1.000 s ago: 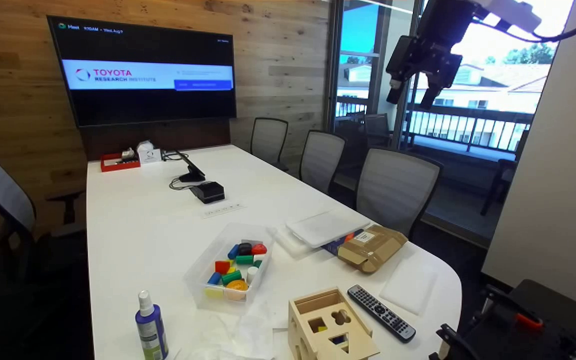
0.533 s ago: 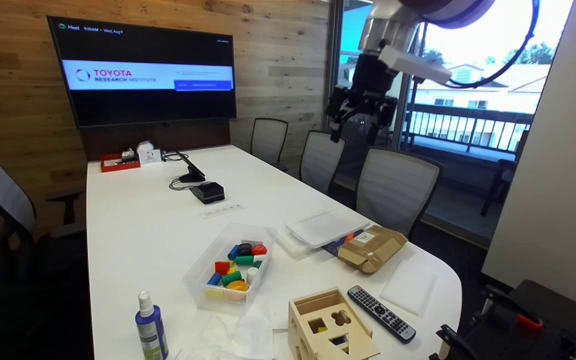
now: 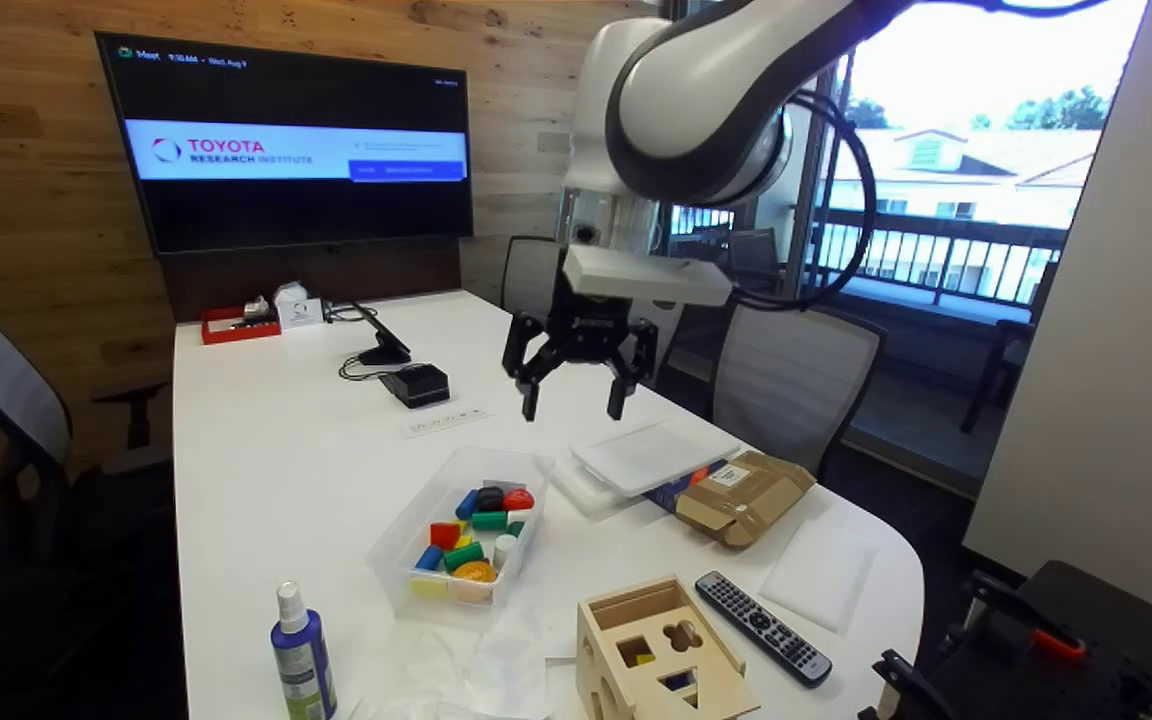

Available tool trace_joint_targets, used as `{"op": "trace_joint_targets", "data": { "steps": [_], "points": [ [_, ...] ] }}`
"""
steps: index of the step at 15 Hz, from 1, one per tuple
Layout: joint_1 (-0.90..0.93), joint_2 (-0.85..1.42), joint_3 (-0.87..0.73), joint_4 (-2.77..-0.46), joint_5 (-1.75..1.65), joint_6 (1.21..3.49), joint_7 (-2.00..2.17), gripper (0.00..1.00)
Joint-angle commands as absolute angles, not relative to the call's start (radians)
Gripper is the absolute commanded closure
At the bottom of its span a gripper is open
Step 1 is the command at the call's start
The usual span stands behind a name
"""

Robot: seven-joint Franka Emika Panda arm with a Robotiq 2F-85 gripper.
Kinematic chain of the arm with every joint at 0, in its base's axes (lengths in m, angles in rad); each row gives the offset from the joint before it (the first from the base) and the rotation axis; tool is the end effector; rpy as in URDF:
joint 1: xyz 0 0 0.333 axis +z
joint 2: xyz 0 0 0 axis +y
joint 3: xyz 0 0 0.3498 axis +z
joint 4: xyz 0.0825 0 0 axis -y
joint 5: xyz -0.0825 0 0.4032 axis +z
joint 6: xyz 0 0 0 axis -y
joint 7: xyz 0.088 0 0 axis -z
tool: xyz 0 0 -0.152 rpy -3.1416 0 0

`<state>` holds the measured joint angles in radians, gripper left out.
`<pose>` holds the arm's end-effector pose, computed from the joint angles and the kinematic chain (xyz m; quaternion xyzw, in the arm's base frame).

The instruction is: Wipe the table with the paper towel

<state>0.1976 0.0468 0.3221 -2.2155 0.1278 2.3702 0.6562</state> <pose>0.4888 0.2855 0.3451 -0.9908 0.1117 -0.0154 0.0756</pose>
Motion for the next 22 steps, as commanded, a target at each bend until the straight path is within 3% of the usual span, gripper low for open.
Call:
{"op": "trace_joint_targets", "data": {
  "steps": [1,11,22],
  "points": [
    [0.275,0.186,0.303,-2.149,0.084,2.441,0.831,0.0],
    [0.5,0.559,0.131,-1.973,0.028,2.573,1.271,0.0],
    [0.471,0.871,0.174,-1.72,0.121,2.612,1.18,0.0]
  ]
}}
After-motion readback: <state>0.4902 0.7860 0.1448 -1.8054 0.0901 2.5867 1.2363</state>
